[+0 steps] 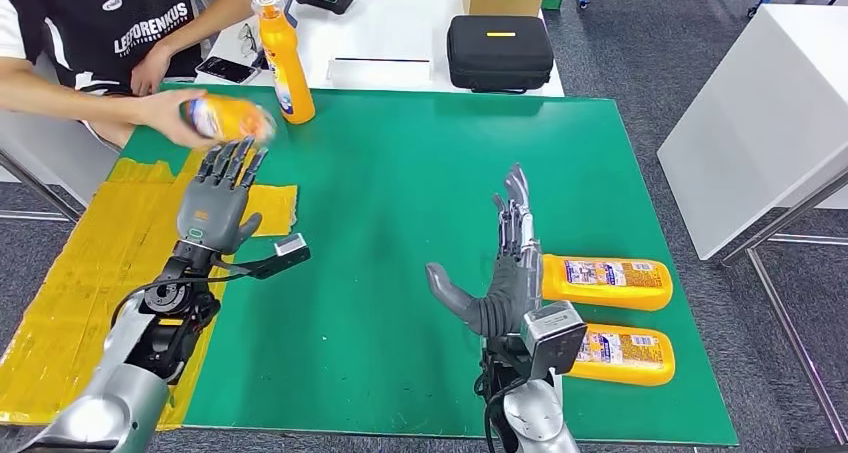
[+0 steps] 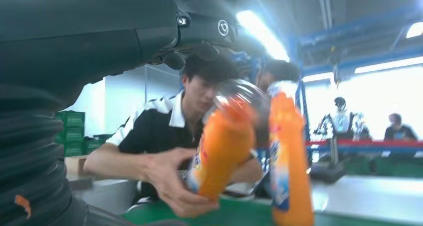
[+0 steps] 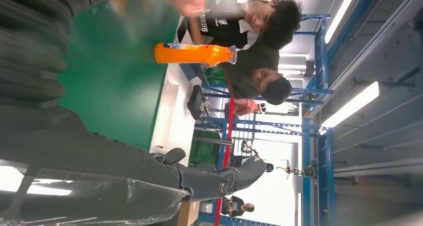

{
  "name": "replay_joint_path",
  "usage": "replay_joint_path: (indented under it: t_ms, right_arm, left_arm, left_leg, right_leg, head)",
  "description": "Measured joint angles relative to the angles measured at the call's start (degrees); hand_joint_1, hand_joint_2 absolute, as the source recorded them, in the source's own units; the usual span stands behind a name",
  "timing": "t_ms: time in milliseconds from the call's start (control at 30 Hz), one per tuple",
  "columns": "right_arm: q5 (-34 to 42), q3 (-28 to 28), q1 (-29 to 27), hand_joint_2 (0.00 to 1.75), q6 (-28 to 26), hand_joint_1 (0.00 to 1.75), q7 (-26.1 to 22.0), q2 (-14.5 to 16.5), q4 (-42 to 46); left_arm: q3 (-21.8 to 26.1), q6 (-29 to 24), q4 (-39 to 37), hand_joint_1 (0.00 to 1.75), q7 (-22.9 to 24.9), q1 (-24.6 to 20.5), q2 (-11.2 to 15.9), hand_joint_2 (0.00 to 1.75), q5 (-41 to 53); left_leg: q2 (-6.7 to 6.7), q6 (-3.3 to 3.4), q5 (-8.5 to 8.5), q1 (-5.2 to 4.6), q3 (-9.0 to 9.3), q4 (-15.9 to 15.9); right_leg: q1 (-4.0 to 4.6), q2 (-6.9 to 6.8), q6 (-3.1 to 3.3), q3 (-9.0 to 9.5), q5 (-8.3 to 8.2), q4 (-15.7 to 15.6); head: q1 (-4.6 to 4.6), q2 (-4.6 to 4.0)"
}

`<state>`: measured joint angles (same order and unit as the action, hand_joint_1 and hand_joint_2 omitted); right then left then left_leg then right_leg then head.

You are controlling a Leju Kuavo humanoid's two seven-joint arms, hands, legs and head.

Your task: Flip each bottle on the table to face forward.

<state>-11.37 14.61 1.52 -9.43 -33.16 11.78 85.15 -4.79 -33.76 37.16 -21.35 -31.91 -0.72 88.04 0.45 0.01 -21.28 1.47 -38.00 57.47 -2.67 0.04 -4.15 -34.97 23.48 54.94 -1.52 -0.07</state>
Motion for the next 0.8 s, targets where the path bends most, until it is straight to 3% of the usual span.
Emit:
replay_joint_path:
  t_ms: [333, 400, 500, 567, 667, 800]
  right_arm:
    - [-5.53, -0.44, -0.14, 1.75, -5.34, 0.00, -0.03, -0.43, -0.19]
    - [-12.68, -0.48, -0.17, 1.75, -9.87, 0.00, 1.57, -0.74, 0.06]
    - [-31.84, -0.53, -0.19, 1.75, -16.68, 0.00, 8.08, -1.83, 1.27]
    - [-42.04, -0.54, -0.12, 1.75, -17.28, 0.00, 12.64, -3.10, 2.26]
    - [-48.46, -1.00, 0.10, 1.75, -16.30, 0.00, 16.50, -5.51, 2.99]
    - [-52.99, -3.82, 0.97, 1.75, -15.27, 0.00, 17.98, -9.82, 2.72]
  left_arm:
    - [-1.02, 6.80, 13.70, 0.00, -14.26, 5.43, -2.26, 1.75, -22.04]
    - [-1.71, 10.26, 17.08, 0.00, -17.25, 6.92, -2.52, 1.75, -31.63]
    - [-4.25, 14.49, 22.47, 0.00, -18.53, 9.24, -2.49, 1.75, -45.64]
    - [-6.52, 16.83, 25.68, 0.00, -18.72, 10.50, -2.30, 1.75, -52.94]
    - [-9.31, 20.87, 29.69, 0.00, -18.82, 11.93, -2.07, 1.75, -62.48]
    - [-10.15, 28.81, 34.67, 0.00, -18.84, 14.62, -1.94, 1.75, -71.91]
  left_leg:
    - [0.00, 0.00, -0.01, 0.00, 0.01, 0.00]
    - [0.01, 0.00, -0.01, 0.00, 0.00, 0.00]
    - [0.00, 0.00, -0.01, -0.01, 0.00, 0.00]
    - [0.00, 0.01, -0.01, -0.01, -0.01, 0.00]
    - [-0.02, 0.02, -0.02, -0.03, -0.02, 0.00]
    - [-0.03, 0.03, -0.03, -0.06, 0.00, 0.00]
  right_leg:
    - [0.00, 0.00, 0.00, 0.00, 0.01, 0.00]
    - [0.00, 0.00, 0.00, 0.00, 0.01, 0.00]
    - [0.00, -0.01, 0.00, 0.00, 0.01, 0.00]
    - [-0.01, -0.01, 0.00, 0.01, 0.01, -0.01]
    - [-0.01, -0.02, 0.00, 0.03, 0.01, -0.01]
    - [-0.03, -0.02, -0.01, 0.05, 0.00, -0.02]
  head:
    - [0.00, 0.00]
    - [0.00, 0.00]
    - [0.00, 0.00]
    - [-0.01, 0.00]
    - [0.01, 0.00]
    - [-0.01, 0.00]
